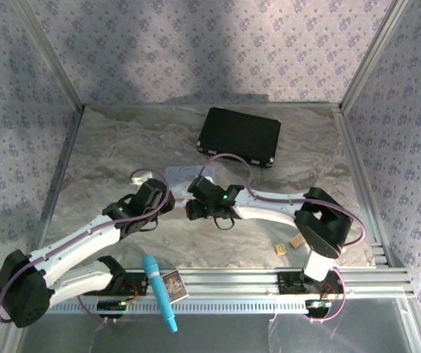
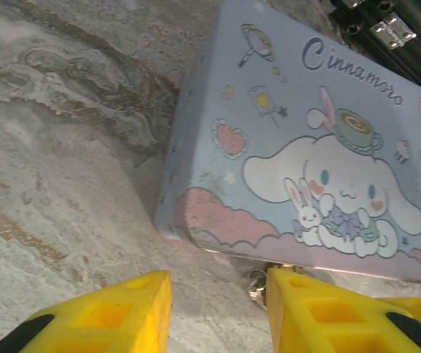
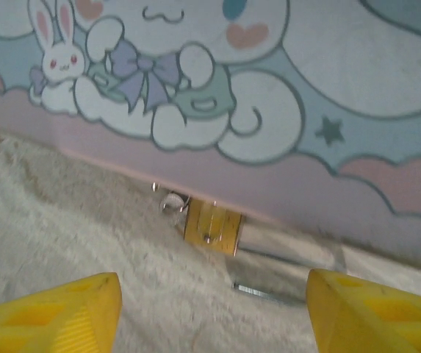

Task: Unlock the padlock with the key

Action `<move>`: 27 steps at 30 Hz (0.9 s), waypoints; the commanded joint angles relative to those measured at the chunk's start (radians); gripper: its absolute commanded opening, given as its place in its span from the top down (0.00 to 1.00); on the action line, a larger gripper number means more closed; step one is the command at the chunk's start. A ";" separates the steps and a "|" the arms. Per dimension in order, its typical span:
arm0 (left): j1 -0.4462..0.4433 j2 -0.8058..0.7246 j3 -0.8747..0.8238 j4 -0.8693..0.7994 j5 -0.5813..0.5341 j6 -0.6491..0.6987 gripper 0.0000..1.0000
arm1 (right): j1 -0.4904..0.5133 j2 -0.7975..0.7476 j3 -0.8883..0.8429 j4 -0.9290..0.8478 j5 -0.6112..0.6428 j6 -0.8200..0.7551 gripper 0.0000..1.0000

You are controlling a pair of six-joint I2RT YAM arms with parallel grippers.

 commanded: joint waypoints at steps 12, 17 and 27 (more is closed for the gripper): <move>0.010 -0.044 -0.056 -0.013 0.005 0.019 0.63 | 0.055 0.171 0.112 0.062 0.176 -0.052 0.43; 0.009 -0.055 -0.069 -0.019 -0.002 0.014 0.63 | 0.059 0.210 0.135 0.054 0.118 -0.064 0.49; 0.009 -0.062 -0.076 -0.017 -0.015 0.011 0.63 | 0.095 0.080 -0.032 -0.027 0.059 -0.147 0.53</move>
